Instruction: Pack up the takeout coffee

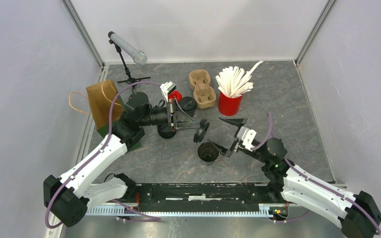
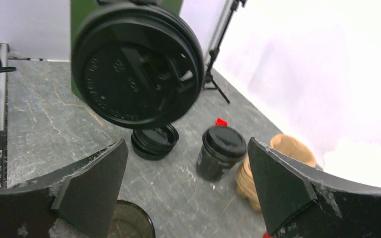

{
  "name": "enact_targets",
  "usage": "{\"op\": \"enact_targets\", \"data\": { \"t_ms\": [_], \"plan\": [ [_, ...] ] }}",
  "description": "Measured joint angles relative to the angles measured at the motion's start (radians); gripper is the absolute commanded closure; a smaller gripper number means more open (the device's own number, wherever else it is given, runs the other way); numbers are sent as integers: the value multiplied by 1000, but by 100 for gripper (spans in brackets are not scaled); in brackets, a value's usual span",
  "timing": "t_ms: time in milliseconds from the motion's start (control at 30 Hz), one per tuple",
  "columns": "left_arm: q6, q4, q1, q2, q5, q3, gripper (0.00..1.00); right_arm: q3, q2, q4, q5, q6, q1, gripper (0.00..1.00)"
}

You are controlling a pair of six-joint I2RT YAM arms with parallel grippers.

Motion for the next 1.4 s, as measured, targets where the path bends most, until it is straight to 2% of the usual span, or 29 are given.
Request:
{"op": "enact_targets", "data": {
  "t_ms": [233, 967, 1167, 1233, 1267, 1333, 1400],
  "plan": [
    [-14, 0, 0, 0, 6, 0, 98, 21, 78, 113, -83, -68, 44, 2],
    [-15, -2, 0, 19, 7, -3, 98, 88, 166, 103, -51, -120, 130, 2],
    [-15, -1, 0, 25, 5, -3, 97, 88, 178, 101, -16, -119, 136, 14],
    [-15, -1, 0, 26, 2, -3, 79, 88, 179, 100, -11, -113, 139, 15],
    [-14, -2, 0, 26, -2, -3, 62, 88, 179, 101, -8, -107, 141, 16],
    [0, -20, 0, 24, -14, -3, 35, 87, 172, 100, 5, -82, 141, 16],
    [23, -66, 0, 23, -41, -1, 21, 86, 160, 93, 16, -66, 141, 16]
  ]
}}
